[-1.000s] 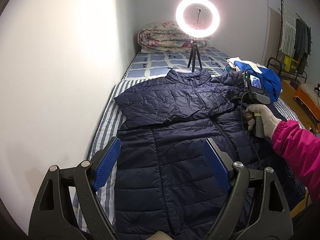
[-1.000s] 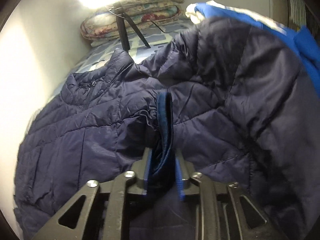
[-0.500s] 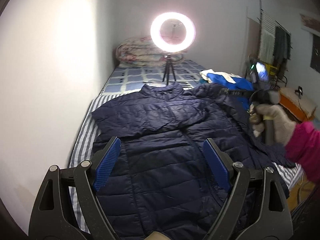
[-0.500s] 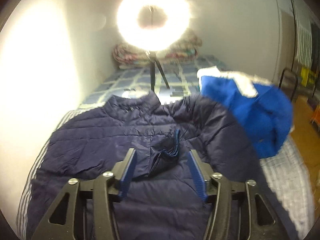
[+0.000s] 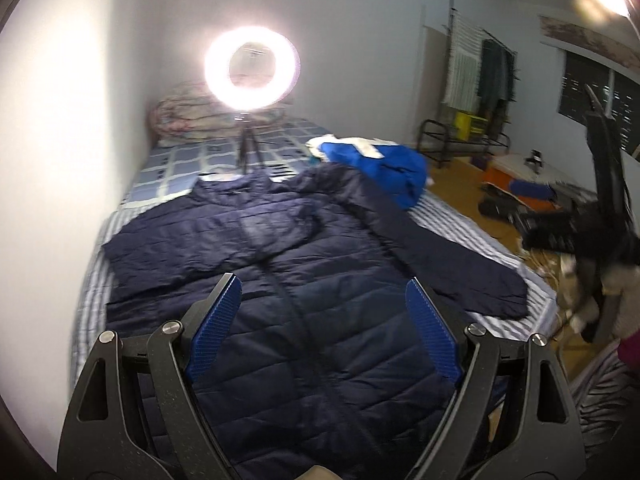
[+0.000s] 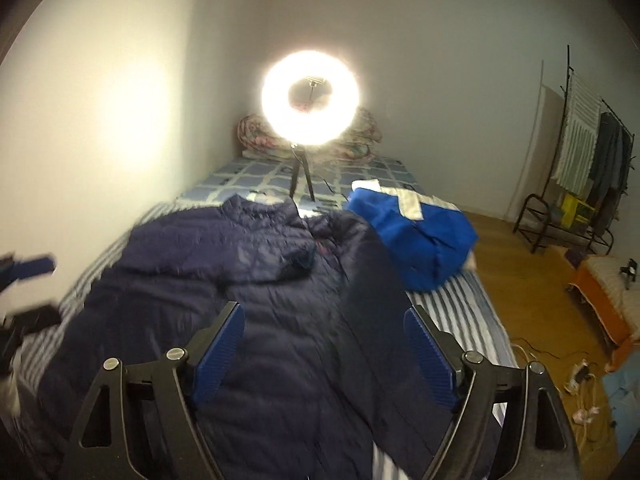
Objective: Fold large clothes
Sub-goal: 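Move the left tool to the other sleeve cuff of the jacket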
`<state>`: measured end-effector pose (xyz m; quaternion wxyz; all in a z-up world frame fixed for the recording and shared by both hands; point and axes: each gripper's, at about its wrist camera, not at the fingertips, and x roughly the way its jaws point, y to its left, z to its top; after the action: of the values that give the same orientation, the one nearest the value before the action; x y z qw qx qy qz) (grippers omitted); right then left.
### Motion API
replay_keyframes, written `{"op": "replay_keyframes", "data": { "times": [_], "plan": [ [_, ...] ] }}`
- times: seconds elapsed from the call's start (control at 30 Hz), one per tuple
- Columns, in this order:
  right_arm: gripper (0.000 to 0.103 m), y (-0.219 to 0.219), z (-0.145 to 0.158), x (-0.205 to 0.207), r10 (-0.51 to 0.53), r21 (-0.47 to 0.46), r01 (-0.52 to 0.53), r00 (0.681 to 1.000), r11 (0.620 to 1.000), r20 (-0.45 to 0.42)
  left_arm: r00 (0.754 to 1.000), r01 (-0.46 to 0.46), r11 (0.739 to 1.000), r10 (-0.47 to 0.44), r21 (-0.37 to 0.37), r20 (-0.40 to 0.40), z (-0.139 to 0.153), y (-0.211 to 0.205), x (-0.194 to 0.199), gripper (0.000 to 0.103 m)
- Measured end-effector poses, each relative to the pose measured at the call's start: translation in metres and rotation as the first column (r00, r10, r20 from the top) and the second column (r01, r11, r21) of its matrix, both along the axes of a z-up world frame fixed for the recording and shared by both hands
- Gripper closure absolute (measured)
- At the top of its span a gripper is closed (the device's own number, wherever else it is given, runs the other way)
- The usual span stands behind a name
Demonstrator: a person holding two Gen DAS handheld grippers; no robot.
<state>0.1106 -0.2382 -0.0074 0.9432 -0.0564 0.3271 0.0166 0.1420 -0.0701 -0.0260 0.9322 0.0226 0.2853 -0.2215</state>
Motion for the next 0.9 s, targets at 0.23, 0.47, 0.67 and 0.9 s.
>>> {"op": "replay_keyframes", "data": {
  "times": [0.23, 0.47, 0.67, 0.9],
  "plan": [
    [0.019, -0.052, -0.008, -0.072, -0.122, 0.112, 0.126, 0.992, 0.986, -0.039, 0.991, 0.132, 0.991, -0.131, 0.017, -0.037, -0.003, -0.059, -0.004, 0.016],
    [0.019, -0.116, -0.022, -0.132, -0.314, 0.098, 0.317, 0.948, 0.943, -0.051, 0.947, 0.312, 0.95, -0.309, 0.024, -0.089, -0.02, -0.152, -0.009, 0.016],
    [0.019, -0.165, -0.025, -0.155, -0.436, 0.129, 0.44, 0.898, 0.889, -0.06, 0.872, 0.456, 0.89, -0.444, 0.013, -0.205, -0.053, -0.246, -0.01, 0.017],
    [0.019, -0.202, -0.038, -0.18, -0.53, 0.118, 0.54, 0.842, 0.834, -0.104, 0.787, 0.569, 0.822, -0.541, 0.01, -0.298, -0.095, -0.334, -0.012, 0.017]
  ]
}}
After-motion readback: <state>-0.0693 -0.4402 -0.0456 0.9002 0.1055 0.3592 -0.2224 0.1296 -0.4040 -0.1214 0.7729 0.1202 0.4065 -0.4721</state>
